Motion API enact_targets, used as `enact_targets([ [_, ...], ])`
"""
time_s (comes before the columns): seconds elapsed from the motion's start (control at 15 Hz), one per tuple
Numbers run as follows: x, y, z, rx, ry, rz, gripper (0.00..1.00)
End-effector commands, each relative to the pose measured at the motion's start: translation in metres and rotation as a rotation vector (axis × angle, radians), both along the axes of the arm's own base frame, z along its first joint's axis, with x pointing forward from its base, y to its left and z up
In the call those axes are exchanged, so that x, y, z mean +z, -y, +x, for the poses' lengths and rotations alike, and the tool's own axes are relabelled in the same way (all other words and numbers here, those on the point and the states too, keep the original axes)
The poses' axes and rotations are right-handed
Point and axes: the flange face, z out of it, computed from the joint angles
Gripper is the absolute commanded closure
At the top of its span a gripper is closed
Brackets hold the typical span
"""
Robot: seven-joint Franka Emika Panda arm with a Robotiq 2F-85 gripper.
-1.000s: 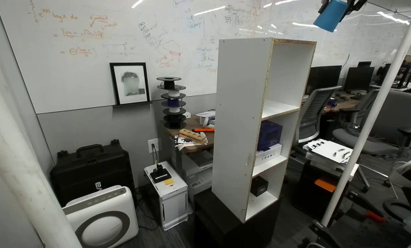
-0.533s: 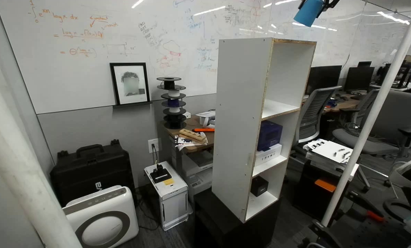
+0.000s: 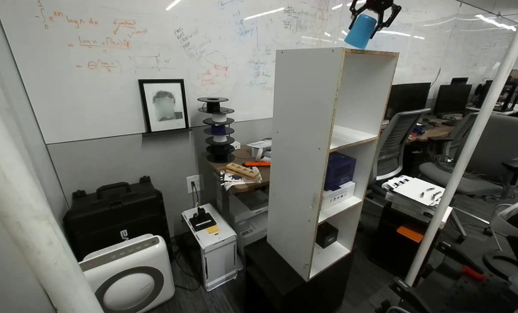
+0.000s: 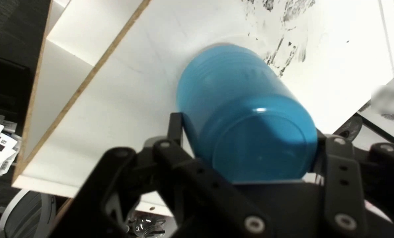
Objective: Put the cup on the top shelf
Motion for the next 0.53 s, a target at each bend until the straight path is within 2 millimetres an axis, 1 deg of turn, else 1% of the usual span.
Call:
enact_targets([
  [0.0,-0.002,-0.011,0.023,-0.011,-0.024,0.026,0.49],
  [0.07,0.000,-0.013,0.024,-0.016,-0.035,0.024,0.06],
  [0.13,0.002,-0.014,0.023,-0.025,-0.050,0.026,0.06],
  [0.2,0.001,-0.015,0.022,-0.035,-0.067,0.032,0.00],
  [0.4,0.002,-0.019,0.012,-0.040,-0.108,0.037,0.00],
  [0.47,0.004,-0.020,0.005,-0.041,-0.115,0.042,0.00],
])
